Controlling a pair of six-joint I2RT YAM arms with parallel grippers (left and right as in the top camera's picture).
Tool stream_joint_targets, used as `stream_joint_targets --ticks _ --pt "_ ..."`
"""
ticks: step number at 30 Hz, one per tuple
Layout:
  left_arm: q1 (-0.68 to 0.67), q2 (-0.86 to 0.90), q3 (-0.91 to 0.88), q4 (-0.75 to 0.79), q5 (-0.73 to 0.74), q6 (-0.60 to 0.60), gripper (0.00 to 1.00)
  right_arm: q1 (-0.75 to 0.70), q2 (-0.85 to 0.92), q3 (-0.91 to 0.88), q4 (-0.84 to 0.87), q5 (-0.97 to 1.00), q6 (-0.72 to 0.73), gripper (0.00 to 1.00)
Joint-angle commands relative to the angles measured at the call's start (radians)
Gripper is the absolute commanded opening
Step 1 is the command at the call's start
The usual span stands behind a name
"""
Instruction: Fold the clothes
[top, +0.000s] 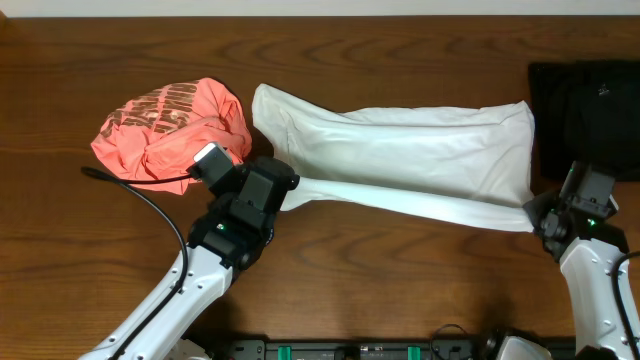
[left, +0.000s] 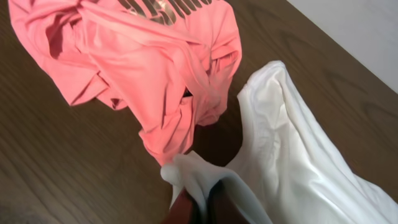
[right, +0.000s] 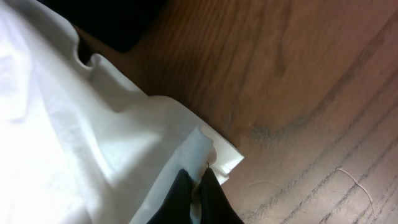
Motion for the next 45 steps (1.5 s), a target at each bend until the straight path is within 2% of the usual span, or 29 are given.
stream_joint_targets --ticks 1,9,16,22,29,35,45 --pt "0.008 -0.012 0.024 -0.002 -0.075 0.053 0.06 -0.01 -0.003 0.021 0.002 0.03 -0.018 0.01" --pt "0.008 -0.177 0.028 -0.068 -0.073 0.13 0.06 -0.01 -0.15 0.042 -0.074 -0.034 -0.061 0.01" --pt "0.008 -0.304 0.028 -0.294 -0.026 0.129 0.06 -0.01 -0.272 0.071 -0.246 -0.034 -0.085 0.01" --pt "0.008 -0.321 0.028 -0.42 0.077 0.128 0.06 -0.01 -0.288 0.071 -0.356 -0.034 -0.085 0.01" --pt "0.008 -0.312 0.028 -0.463 0.138 0.124 0.06 -0.01 -0.287 0.071 -0.4 -0.033 -0.085 0.01" --pt "0.008 -0.276 0.028 -0.418 0.13 0.125 0.06 -0.01 -0.246 0.07 -0.351 -0.01 -0.085 0.01" --pt "0.008 -0.017 0.027 -0.105 0.107 0.146 0.06 -0.01 -0.078 0.07 -0.173 -0.011 -0.073 0.01"
